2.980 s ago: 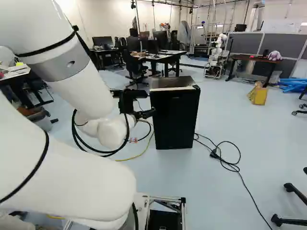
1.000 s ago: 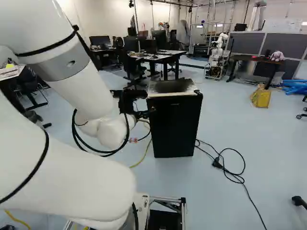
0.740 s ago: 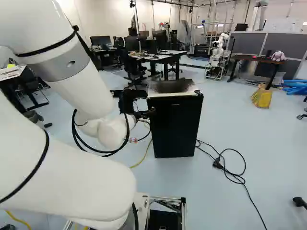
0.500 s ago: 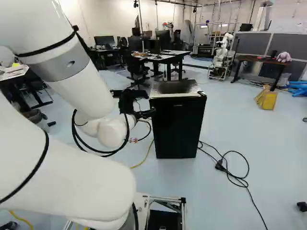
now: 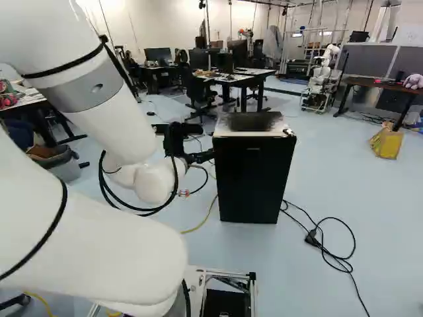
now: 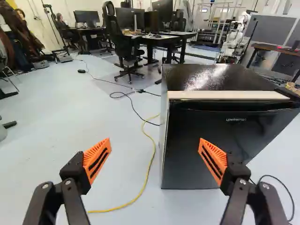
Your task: Grab a drink from the fridge
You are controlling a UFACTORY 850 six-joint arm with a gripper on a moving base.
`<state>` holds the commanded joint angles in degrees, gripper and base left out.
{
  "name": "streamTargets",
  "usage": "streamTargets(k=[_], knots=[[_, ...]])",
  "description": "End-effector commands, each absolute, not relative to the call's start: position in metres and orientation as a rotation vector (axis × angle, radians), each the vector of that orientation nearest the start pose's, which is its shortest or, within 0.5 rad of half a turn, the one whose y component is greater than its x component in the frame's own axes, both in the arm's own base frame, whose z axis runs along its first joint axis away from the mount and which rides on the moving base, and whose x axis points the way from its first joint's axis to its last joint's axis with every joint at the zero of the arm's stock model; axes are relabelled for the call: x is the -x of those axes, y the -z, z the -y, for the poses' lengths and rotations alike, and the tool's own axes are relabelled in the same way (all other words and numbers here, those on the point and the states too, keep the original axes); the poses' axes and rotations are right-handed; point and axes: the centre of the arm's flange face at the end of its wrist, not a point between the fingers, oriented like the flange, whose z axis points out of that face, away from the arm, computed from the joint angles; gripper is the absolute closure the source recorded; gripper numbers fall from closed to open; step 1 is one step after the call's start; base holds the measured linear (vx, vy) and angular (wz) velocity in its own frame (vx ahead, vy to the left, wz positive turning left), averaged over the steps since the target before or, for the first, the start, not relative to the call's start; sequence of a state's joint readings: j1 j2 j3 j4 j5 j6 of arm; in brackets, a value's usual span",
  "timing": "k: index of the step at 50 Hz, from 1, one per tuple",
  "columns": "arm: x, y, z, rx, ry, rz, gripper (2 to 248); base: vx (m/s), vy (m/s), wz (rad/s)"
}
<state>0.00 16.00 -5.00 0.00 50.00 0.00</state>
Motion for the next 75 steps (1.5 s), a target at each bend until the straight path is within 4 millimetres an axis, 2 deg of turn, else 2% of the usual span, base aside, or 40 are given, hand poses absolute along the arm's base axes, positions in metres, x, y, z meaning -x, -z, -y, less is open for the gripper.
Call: streamTargets(k=[75], knots=[[-0.2705, -0.3657, 0.0000, 2.558, 1.824, 0.000, 3, 0.011, -0.015, -0.015]])
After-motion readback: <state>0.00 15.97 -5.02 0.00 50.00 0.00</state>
